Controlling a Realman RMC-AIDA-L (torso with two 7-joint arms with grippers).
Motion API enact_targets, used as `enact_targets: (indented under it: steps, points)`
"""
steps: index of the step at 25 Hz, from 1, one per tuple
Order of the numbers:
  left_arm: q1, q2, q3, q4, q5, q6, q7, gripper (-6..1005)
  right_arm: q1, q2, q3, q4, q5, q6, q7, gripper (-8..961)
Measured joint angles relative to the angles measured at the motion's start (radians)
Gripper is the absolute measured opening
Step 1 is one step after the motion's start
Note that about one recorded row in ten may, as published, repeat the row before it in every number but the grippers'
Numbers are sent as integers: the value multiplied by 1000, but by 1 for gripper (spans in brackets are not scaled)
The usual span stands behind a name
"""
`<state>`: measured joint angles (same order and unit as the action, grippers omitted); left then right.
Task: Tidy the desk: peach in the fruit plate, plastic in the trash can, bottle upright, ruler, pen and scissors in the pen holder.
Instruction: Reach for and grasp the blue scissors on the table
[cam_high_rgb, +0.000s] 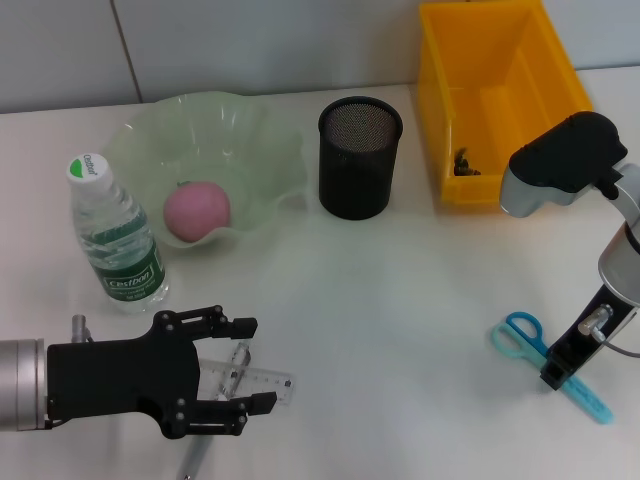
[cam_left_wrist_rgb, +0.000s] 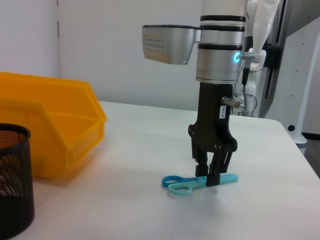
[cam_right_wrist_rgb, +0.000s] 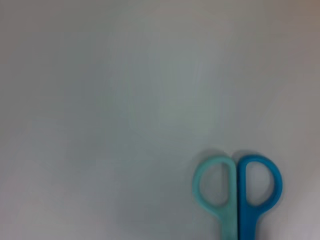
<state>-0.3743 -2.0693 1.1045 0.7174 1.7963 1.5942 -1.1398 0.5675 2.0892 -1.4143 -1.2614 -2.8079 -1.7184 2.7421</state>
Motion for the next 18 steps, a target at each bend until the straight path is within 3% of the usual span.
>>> enact_targets:
  steps: [18]
  points:
    - [-4, 0, 0, -1, 0, 0, 0, 810, 0, 0, -1, 2, -4, 8, 1, 308]
